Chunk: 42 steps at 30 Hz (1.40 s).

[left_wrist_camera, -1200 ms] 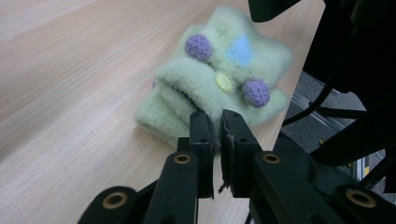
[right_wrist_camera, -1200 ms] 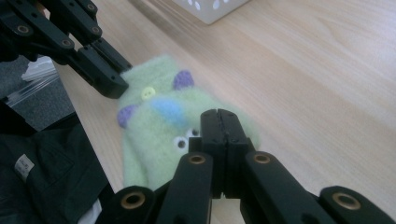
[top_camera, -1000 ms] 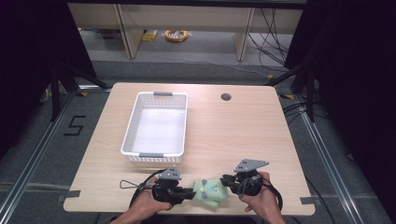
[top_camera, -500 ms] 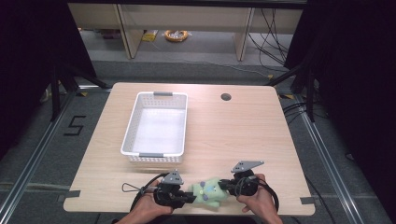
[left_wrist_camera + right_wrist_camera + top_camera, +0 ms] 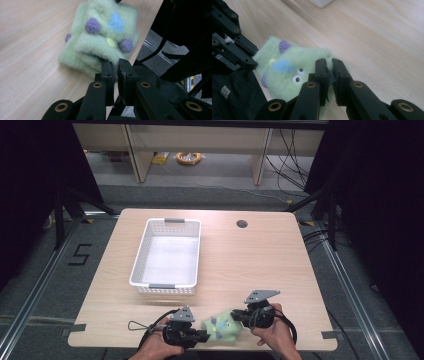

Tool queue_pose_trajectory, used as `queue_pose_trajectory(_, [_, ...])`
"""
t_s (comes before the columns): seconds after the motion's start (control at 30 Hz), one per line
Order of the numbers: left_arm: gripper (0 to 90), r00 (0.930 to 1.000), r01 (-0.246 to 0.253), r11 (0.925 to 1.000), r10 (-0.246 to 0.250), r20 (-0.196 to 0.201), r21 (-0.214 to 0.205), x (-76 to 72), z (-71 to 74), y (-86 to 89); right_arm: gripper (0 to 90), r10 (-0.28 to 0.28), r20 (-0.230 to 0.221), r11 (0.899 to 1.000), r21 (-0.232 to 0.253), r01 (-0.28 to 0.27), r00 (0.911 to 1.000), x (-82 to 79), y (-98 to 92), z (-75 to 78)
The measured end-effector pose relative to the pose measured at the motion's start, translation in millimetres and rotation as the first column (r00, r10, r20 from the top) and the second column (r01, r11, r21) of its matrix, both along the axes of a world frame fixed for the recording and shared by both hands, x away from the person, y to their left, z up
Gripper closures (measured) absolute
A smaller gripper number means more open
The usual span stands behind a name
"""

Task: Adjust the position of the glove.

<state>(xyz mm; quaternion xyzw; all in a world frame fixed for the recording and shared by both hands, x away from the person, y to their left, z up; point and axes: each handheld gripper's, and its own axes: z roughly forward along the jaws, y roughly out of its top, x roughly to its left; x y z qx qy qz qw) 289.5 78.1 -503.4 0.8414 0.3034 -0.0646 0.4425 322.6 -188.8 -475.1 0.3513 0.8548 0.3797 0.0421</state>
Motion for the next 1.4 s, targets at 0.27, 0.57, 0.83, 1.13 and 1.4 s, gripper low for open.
queue_pose_trajectory(0.27, [74.3,0.9995,-0.018,0.9998,0.018,-0.027,0.01,1.8,-4.5,1.7,73.3,-0.016,-0.03,1.0,-0.014,0.015,0.9994,5.7,-2.8,-8.9])
queue_pose_trajectory(0.57, [50.5,0.9865,-0.144,0.9892,0.142,-0.081,-0.025,10.7,1.5,12.5,45.8,-0.11,-0.058,0.992,0.06,0.114,0.9922,-8.7,-10.4,5.8])
queue_pose_trajectory(0.83, [44.6,0.972,-0.168,0.9857,0.164,-0.168,-0.009,18.1,-10.8,1.9,39.8,-0.103,-0.166,0.994,0.016,0.107,0.9808,-2.9,1.8,-14.1])
queue_pose_trajectory(1.13, [51.4,0.9693,-0.167,0.9858,0.16,-0.186,-0.02,26.8,-12.5,-1.5,46.8,-0.101,-0.227,0.99,0.069,0.12,0.9686,0.5,-2.3,-27.9])
queue_pose_trajectory(1.4, [65.4,0.9763,-0.143,0.9893,0.136,-0.168,-0.029,30.1,-13.0,-4.8,57.8,-0.101,-0.227,0.985,0.114,0.129,0.9686,-1.5,-4.3,-31.9])
